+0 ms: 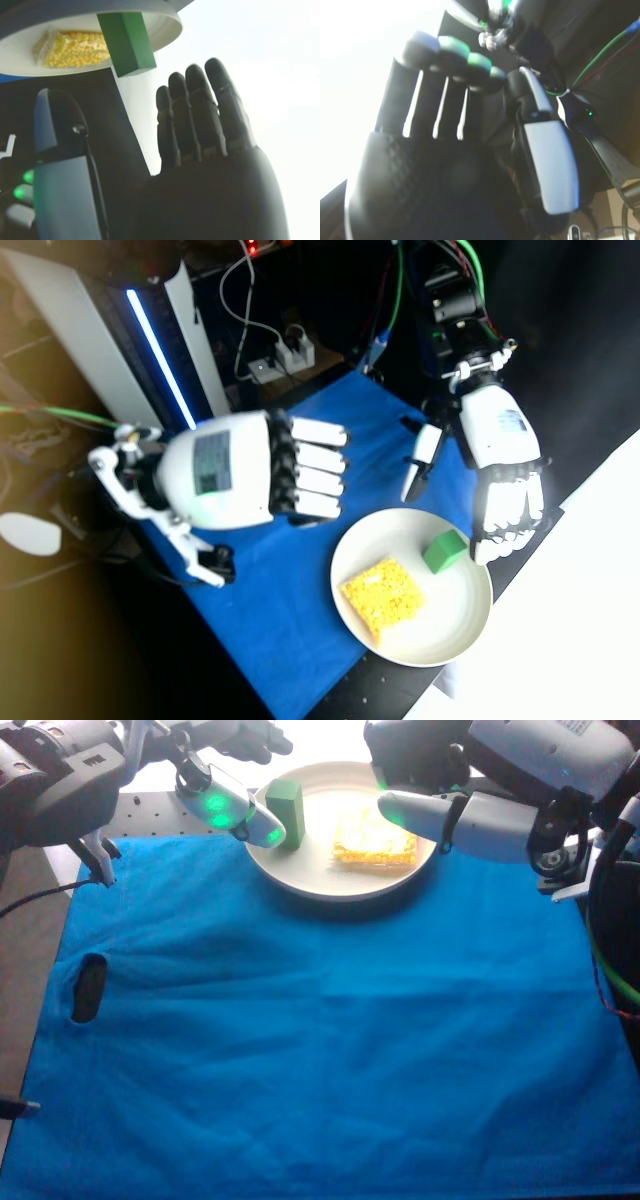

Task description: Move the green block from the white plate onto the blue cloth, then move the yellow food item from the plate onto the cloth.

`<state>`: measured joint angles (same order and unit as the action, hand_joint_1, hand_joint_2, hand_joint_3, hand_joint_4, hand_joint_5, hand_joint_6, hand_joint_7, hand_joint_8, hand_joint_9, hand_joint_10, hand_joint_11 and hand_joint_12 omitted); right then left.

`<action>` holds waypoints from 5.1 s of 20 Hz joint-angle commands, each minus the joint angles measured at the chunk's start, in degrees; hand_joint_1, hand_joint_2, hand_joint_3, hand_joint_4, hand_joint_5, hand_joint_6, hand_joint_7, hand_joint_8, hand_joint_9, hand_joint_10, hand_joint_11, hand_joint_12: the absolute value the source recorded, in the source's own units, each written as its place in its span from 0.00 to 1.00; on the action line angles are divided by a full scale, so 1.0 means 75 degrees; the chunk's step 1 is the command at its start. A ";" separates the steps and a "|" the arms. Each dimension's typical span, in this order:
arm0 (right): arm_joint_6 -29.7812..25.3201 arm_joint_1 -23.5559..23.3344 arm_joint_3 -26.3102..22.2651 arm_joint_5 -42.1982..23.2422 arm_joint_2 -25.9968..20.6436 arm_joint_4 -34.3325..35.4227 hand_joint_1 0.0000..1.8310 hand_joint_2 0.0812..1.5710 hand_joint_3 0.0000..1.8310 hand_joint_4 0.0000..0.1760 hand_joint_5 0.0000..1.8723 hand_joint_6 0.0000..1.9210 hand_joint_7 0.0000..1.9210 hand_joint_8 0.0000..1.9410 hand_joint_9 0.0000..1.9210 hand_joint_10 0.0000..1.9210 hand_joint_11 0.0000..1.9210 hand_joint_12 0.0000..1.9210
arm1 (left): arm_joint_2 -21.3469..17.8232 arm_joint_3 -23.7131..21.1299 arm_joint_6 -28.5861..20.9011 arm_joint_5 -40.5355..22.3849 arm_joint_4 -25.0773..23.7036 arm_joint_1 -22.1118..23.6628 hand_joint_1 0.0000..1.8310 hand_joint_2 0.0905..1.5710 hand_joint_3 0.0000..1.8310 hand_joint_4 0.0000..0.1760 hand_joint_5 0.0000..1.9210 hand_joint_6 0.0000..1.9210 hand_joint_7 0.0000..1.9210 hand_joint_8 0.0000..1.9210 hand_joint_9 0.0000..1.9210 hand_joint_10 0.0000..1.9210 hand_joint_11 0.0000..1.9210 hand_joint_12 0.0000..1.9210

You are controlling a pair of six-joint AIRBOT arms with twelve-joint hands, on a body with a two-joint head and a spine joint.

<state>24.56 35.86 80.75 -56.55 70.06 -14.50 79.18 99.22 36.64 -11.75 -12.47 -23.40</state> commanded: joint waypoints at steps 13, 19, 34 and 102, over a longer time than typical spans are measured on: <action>-0.0021 -0.0132 0.0047 -0.0841 -0.0291 0.0394 0.27 0.60 0.00 0.68 0.03 0.00 0.08 0.00 0.09 0.01 0.00 0.55 | 0.0154 0.0079 -0.0019 -0.0890 0.0060 -0.0003 0.50 0.50 0.00 0.20 0.25 0.00 0.27 0.00 0.24 0.00 0.11 0.25; -0.0021 -0.0131 0.0030 -0.0835 -0.0319 0.0395 0.26 0.59 0.00 0.93 0.00 0.00 0.02 0.00 0.01 0.00 0.00 0.42 | 0.0421 0.0453 -0.0013 -0.0667 0.0043 -0.0003 0.54 0.51 0.00 0.10 0.29 0.00 0.33 0.00 0.32 0.02 0.17 0.28; -0.0021 -0.0131 -0.0004 -0.0845 -0.0287 0.0290 0.21 0.57 0.00 0.90 0.00 0.00 0.04 0.00 0.05 0.00 0.00 0.42 | 0.1021 0.1267 -0.0014 -0.0243 -0.0400 0.0201 0.55 0.55 0.00 0.04 0.31 0.00 0.35 0.00 0.36 0.00 0.22 0.24; -0.0021 0.0181 0.0088 -0.0686 -0.0216 0.0976 0.13 0.63 0.01 0.82 0.04 0.00 0.12 0.00 0.11 0.00 0.00 0.29 | -0.2302 -0.2999 -0.2032 -0.2675 -0.3046 -0.1019 0.76 0.66 0.00 0.00 0.53 0.39 0.54 0.48 0.54 0.54 0.46 0.48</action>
<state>24.64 37.52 81.23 -55.00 68.42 -8.99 62.11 76.95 21.71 -26.87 -37.08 -31.79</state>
